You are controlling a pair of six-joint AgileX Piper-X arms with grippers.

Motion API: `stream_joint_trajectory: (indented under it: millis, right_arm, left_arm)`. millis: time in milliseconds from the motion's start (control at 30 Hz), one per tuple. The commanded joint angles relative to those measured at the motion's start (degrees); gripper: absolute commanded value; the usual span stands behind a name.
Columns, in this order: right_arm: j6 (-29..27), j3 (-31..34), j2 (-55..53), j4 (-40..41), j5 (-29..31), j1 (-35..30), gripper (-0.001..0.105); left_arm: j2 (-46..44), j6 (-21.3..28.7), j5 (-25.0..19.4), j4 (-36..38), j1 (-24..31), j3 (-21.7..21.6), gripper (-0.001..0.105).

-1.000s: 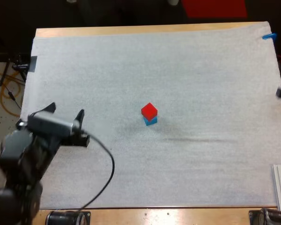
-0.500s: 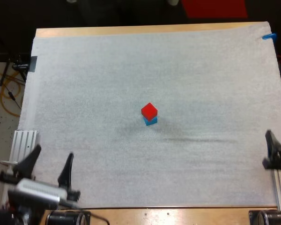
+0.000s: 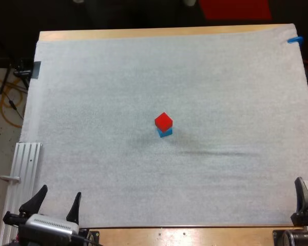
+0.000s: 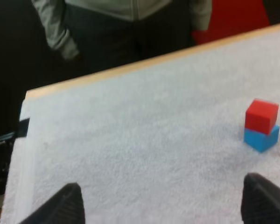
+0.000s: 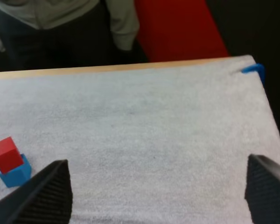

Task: Stack red cube on blue cube

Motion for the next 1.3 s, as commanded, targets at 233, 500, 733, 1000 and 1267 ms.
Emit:
stream_joint_trajectory:
  millis: [233,500,733,1000,1267]
  right_arm:
    - [-2.1,2.6,-2.2,-5.3,-1.2,-0.1,0.074]
    - [-2.1,8.0,-2.2,-8.4,-1.2,-0.1,0.074]
    - [-2.1,12.5,-2.2,-8.1,-1.2,-0.1,0.074]
    - [-2.2,13.9,-2.2,-6.3,-1.2,-0.1,0.074]
    - [-1.9,13.9,-2.2,-6.3,-1.2,-0.1,0.074]
  left_arm:
    - [-8.0,0.6,-0.5,-7.4,0.2,3.2,0.066]
    - [-7.9,0.6,-0.4,-12.5,0.2,10.5,0.066]
    - [-7.9,0.2,-0.1,-12.1,0.2,16.8,0.066]
    - [-7.9,0.2,-0.1,-12.6,0.2,17.0,0.066]
    - [-7.9,0.2,-0.1,-12.7,0.2,17.0,0.066]
